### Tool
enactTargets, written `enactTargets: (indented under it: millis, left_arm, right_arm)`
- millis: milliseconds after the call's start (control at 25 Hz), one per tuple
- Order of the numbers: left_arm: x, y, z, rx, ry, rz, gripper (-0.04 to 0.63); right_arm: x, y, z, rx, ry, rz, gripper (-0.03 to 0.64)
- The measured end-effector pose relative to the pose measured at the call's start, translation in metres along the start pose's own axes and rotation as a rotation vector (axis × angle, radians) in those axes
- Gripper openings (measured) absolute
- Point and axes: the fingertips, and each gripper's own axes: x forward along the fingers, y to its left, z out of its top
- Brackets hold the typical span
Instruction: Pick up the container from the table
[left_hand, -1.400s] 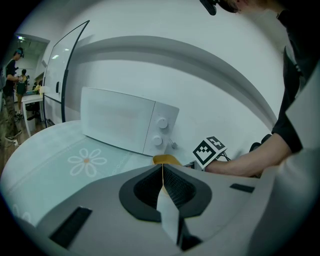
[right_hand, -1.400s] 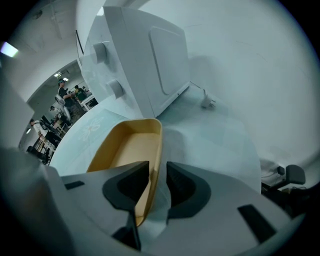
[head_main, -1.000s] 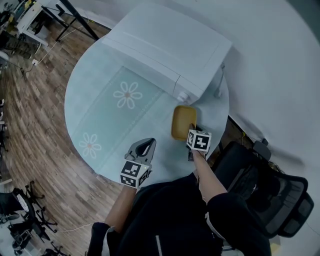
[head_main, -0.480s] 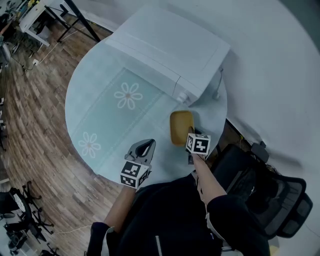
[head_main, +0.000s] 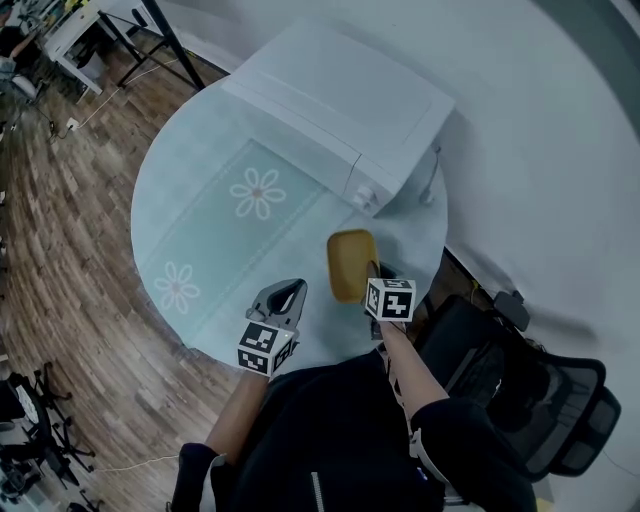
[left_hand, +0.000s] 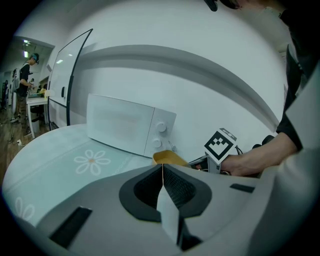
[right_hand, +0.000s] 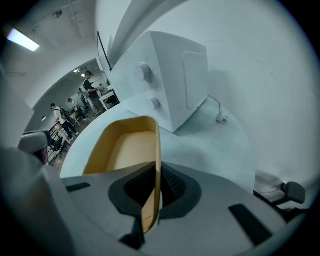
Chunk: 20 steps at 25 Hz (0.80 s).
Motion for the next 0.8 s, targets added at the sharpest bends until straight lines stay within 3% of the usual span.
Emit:
enactTargets:
  millis: [400,800]
  left_arm:
    - [-0.019,-0.001,-0.002,-0.003,-0.038,0.021,0.017]
    - [-0.046,-0.007,0.001,0.004,-0.082,0.048,0.017]
  right_arm:
    - [-0.040,0.046,0.025,-0.153,-0.086,0.056,0.026]
    - [-0.081,0.083,0.037,-0.226,-0.160,0.110,0.026]
